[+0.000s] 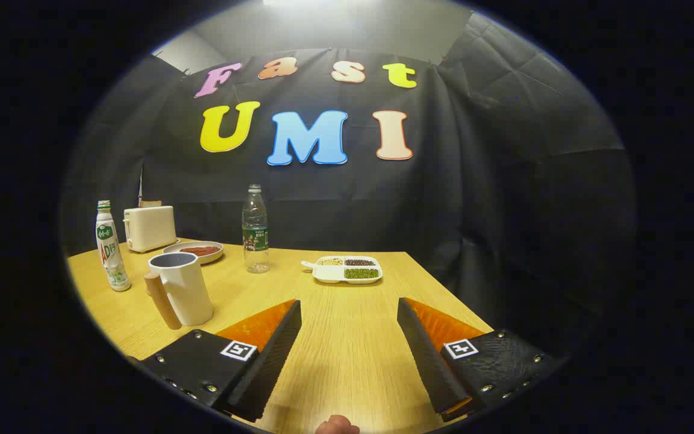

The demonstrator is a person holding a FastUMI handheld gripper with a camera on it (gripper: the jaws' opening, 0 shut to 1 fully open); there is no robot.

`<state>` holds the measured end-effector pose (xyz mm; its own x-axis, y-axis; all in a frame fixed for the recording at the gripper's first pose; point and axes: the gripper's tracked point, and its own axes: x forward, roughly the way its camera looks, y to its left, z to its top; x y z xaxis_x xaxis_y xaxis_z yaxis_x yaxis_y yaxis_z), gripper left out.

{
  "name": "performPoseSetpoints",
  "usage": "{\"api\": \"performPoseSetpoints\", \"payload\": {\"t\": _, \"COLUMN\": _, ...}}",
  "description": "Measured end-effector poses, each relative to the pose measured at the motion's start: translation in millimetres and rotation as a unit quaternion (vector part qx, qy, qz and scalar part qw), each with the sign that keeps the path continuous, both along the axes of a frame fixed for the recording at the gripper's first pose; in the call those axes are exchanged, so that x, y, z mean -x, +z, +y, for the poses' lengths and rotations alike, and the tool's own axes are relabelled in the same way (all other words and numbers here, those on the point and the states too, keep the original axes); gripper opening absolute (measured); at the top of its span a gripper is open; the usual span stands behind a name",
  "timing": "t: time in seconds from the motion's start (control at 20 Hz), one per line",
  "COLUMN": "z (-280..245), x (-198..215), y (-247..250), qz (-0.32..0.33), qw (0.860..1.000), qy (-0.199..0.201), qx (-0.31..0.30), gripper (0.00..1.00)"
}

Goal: Take the bottle from table, then pour the juice into the cup, finally place the bottle on the coaster

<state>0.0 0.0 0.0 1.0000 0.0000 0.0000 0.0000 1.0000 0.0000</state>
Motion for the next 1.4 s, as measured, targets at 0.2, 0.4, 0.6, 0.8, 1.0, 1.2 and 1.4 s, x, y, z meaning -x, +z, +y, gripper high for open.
{"api": "performPoseSetpoints", "payload": {"t": 0.2, "z": 4.8, "x": -14.1, "y": 21.3, "qz": -0.027, "qw": 1.0, "qy": -0.001, "qx": 0.003, "gripper": 0.97}}
{"api": "performPoseSetpoints", "payload": {"t": 0.4, "z": 24.0, "x": -17.6, "y": 46.6, "qz": -0.042, "qw": 0.999, "qy": -0.027, "qx": -0.021, "gripper": 0.97}}
{"api": "performPoseSetpoints", "payload": {"t": 0.6, "z": 55.6, "x": 12.7, "y": 75.8, "qz": -0.049, "qw": 0.996, "qy": -0.067, "qx": -0.03, "gripper": 0.97}}
{"api": "performPoseSetpoints", "payload": {"t": 0.8, "z": 116.8, "x": 47.2, "y": 100.7, "qz": -0.075, "qw": 0.995, "qy": -0.058, "qx": -0.035, "gripper": 0.97}}
{"api": "performPoseSetpoints", "payload": {"t": 1.0, "z": 182.4, "x": 64.9, "y": 115.2, "qz": -0.089, "qw": 0.995, "qy": -0.027, "qx": -0.024, "gripper": 0.97}}
{"api": "performPoseSetpoints", "payload": {"t": 1.2, "z": 239.6, "x": 73.6, "y": 109.3, "qz": -0.085, "qw": 0.996, "qy": -0.006, "qx": -0.018, "gripper": 0.97}}
{"api": "performPoseSetpoints", "payload": {"t": 1.4, "z": 286.3, "x": 78.9, "y": 97.6, "qz": -0.078, "qw": 0.997, "qy": 0.008, "qx": -0.02, "gripper": 0.97}}
